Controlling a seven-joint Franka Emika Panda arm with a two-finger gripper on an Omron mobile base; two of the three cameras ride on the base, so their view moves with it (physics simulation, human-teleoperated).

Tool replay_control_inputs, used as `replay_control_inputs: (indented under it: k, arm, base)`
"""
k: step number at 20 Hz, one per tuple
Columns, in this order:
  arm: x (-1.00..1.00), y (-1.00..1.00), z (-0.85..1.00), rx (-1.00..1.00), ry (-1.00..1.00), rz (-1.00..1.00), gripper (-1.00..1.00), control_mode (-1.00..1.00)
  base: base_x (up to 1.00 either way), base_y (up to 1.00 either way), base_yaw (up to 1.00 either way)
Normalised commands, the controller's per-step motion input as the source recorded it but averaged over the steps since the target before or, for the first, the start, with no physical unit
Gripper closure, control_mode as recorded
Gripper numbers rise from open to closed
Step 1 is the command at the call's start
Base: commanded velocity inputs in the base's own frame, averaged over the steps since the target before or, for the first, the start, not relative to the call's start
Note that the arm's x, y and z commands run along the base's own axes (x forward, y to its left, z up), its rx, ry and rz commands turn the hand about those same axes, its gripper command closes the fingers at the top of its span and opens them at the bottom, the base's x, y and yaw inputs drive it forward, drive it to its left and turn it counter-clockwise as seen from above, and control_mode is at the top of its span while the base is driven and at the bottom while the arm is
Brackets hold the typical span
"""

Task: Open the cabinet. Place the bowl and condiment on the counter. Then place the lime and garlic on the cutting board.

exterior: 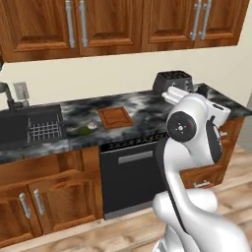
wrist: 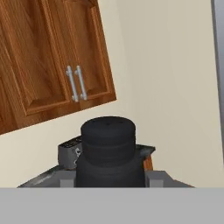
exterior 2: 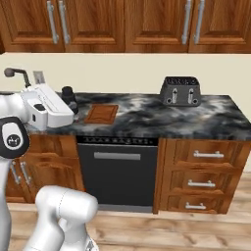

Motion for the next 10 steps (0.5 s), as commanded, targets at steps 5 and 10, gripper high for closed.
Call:
replay_control_inputs:
  k: [5,10]
  arm:
    - [0.0,0.0,0.0,0.0,0.0,0.0,1.0,1.0]
    - [0.0,0.0,0.0,0.0,0.0,0.0,1.0,1.0]
  base:
    - [0.58,-0.7,0.09]
    - [0.68,-0.49,0.1]
